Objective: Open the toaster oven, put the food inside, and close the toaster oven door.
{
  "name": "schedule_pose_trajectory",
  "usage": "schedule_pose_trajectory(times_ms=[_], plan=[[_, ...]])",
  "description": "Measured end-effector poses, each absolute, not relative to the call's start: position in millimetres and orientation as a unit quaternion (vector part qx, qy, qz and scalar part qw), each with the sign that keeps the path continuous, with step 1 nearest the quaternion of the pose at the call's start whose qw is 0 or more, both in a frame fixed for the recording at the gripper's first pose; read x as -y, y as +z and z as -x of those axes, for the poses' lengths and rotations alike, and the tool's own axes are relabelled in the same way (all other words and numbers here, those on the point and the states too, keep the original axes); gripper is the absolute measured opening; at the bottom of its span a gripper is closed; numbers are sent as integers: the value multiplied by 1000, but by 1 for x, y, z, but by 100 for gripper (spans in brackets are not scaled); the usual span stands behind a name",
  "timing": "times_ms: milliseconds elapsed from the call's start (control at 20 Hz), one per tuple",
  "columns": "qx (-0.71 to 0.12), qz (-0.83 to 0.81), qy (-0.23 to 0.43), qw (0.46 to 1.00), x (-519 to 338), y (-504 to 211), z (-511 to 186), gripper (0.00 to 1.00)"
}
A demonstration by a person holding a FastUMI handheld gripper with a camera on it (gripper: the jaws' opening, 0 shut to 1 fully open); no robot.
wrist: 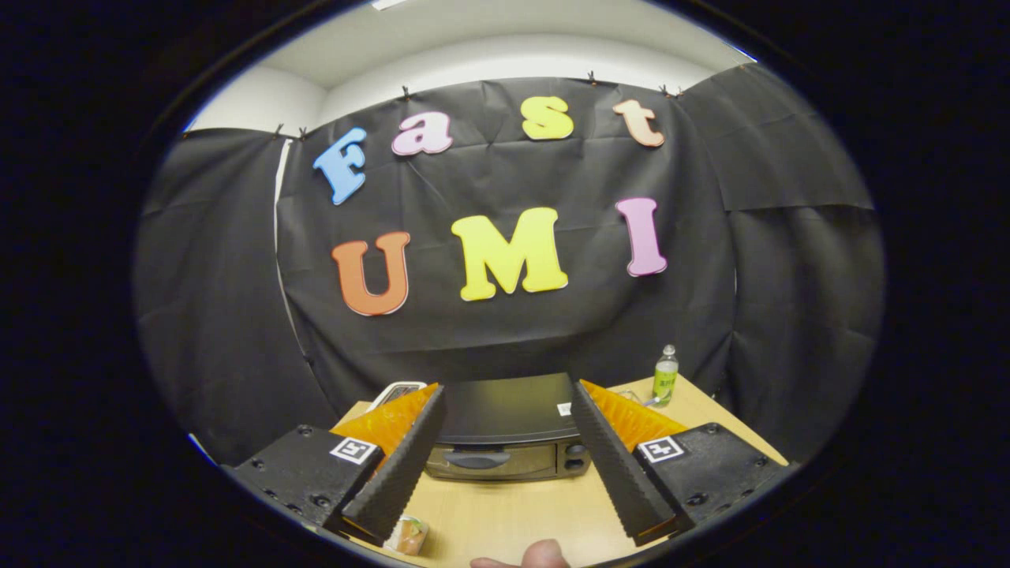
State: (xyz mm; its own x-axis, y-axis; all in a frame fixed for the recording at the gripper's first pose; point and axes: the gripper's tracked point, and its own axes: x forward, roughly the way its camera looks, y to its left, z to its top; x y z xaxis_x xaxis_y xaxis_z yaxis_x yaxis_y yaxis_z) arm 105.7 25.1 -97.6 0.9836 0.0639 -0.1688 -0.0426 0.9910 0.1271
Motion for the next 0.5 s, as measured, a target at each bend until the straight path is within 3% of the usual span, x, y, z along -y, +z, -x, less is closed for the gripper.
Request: schedule_pose_trajectory(times_ms=[500], plan=[[-195,-44,54,978,-76,-236,-199,100]])
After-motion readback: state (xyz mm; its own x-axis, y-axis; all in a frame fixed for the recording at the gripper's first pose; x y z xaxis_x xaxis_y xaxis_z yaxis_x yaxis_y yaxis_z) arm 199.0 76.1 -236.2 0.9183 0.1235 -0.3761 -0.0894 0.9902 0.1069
